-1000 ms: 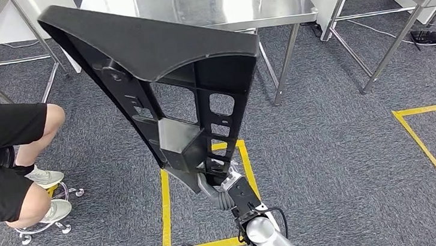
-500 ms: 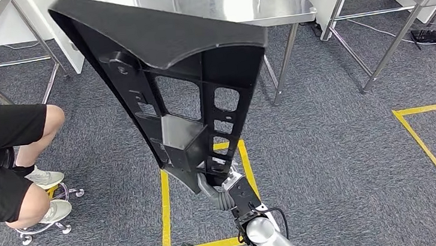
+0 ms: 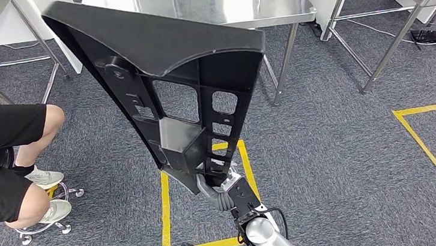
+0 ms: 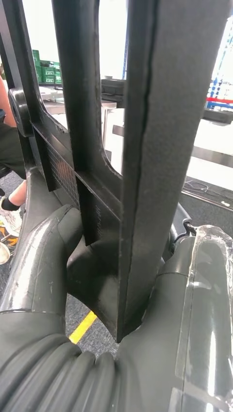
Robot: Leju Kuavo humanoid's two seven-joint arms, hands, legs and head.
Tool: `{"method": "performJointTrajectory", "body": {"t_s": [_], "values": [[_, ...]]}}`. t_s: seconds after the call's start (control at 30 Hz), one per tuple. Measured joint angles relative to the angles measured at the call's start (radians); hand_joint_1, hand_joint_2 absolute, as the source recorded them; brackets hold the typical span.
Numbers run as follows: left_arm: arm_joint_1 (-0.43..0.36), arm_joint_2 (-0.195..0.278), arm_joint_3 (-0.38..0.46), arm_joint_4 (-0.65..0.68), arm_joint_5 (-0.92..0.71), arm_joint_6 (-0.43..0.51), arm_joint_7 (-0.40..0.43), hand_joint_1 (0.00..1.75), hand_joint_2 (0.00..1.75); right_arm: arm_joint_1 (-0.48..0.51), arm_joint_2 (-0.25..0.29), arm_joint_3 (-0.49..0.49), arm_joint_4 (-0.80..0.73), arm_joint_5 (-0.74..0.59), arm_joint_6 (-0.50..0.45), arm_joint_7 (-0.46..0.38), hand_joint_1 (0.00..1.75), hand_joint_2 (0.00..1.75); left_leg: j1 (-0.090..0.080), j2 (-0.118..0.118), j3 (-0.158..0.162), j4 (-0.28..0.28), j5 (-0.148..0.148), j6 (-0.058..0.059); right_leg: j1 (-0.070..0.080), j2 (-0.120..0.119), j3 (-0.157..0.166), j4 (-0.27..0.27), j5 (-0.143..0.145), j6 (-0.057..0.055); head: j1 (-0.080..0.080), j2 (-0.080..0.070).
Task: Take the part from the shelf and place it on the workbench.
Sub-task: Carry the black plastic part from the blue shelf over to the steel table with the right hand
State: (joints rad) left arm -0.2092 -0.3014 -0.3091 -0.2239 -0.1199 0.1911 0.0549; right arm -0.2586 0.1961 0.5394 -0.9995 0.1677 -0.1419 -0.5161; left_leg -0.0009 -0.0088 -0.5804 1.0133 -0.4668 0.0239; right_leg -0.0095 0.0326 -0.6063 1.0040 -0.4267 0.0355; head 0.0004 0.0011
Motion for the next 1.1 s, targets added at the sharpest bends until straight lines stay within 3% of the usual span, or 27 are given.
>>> {"method": "performJointTrajectory", "body": {"t_s": [1.1], "values": [[-0.002, 0.001, -0.012, 0.000, 0.008, 0.012, 0.013, 0.00, 1.75, -0.001, 0.003, 0.004, 0.001, -0.001, 0.006, 0.005, 1.75, 1.75, -0.004, -0.001, -0.001, 0.002, -0.001, 0.001, -0.005, 0.000, 0.000, -0.001, 0.001, 0.002, 0.000, 0.000]]}}
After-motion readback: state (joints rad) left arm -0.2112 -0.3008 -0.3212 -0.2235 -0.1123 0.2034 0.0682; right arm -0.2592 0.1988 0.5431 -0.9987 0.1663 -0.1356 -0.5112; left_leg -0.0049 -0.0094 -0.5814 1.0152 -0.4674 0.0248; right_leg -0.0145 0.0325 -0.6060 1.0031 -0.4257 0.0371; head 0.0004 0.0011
